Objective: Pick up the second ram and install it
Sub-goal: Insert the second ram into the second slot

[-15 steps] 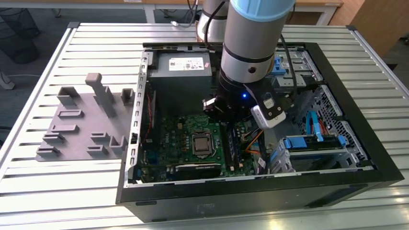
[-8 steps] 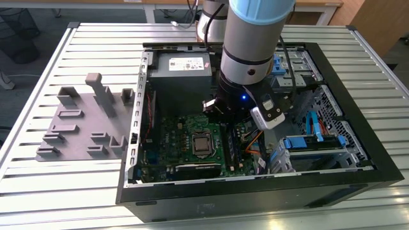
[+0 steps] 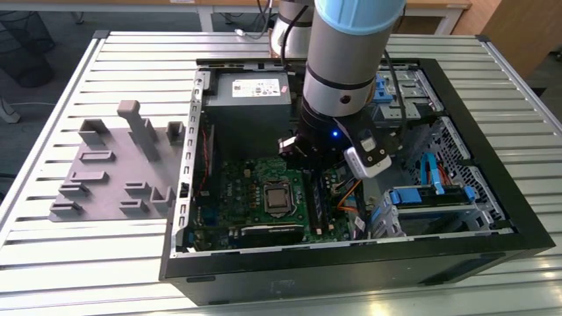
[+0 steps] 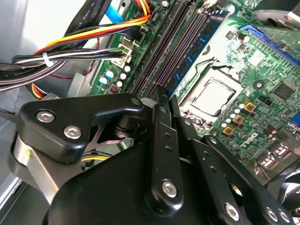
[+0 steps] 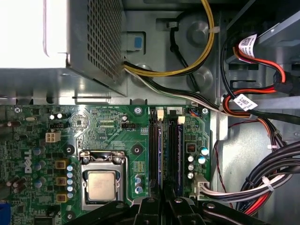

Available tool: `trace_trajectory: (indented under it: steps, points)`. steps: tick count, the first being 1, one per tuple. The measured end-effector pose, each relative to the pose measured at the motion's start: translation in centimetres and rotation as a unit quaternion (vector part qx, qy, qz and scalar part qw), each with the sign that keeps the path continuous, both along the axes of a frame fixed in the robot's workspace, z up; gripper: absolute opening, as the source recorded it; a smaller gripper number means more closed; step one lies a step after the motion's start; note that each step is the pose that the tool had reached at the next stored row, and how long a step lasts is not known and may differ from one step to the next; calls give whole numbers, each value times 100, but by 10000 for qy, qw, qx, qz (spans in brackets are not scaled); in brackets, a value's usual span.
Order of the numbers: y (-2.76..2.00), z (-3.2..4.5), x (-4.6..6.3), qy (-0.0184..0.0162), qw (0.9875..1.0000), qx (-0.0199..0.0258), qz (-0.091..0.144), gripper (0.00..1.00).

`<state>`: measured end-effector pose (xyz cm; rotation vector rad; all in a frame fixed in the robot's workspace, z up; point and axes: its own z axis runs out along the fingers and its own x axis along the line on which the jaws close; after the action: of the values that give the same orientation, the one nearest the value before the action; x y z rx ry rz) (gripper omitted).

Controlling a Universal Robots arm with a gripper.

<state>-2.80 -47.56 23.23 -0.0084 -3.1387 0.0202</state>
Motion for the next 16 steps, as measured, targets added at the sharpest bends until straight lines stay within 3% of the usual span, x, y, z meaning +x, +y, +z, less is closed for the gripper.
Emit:
trace_trajectory:
  steps: [16]
  points:
    - [0, -63, 0, 1, 10000, -2, -3, 14]
